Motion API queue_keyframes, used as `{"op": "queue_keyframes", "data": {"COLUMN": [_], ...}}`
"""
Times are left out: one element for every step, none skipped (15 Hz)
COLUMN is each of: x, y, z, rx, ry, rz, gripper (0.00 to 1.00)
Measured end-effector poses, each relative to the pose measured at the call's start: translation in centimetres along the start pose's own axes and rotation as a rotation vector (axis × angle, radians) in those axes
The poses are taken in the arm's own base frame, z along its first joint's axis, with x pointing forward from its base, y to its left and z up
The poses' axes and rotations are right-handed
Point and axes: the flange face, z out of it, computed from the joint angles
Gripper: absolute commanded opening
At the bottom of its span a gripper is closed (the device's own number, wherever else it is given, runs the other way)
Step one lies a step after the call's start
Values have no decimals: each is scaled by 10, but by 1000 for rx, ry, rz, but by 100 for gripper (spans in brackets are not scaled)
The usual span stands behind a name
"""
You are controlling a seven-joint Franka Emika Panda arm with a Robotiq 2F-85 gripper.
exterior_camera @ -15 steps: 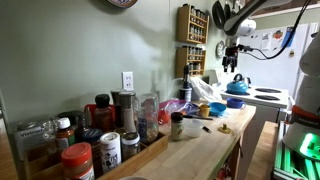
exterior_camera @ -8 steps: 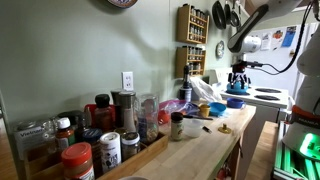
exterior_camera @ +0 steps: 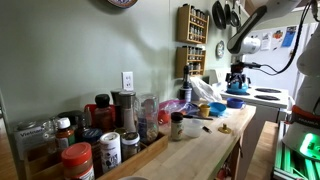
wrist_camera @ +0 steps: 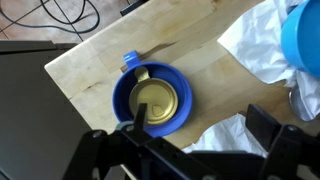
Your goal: Remove the gold plate in the blue cup on the right and put it on the table
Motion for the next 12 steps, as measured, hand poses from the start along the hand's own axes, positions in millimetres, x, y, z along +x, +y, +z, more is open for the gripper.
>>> {"op": "queue_keyframes", "data": {"x": [3,6,8,11,12,13,13,14,15,15,16,16], "y": [1,3,6,9,12,15,15,15,14,13,13,13], "z": [5,11,18,25,33,40,44,44,43,42,41,41], "rx": [-6,-15,-26,-41,-57,-80,-88,-88,-88,-88,-88,-88], "ry": [13,26,35,39,36,30,23,24,27,30,32,33], "rz": [8,24,45,67,87,103,107,105,103,102,102,102], "gripper": [100,100,100,100,100,100,100,100,100,100,100,100]}}
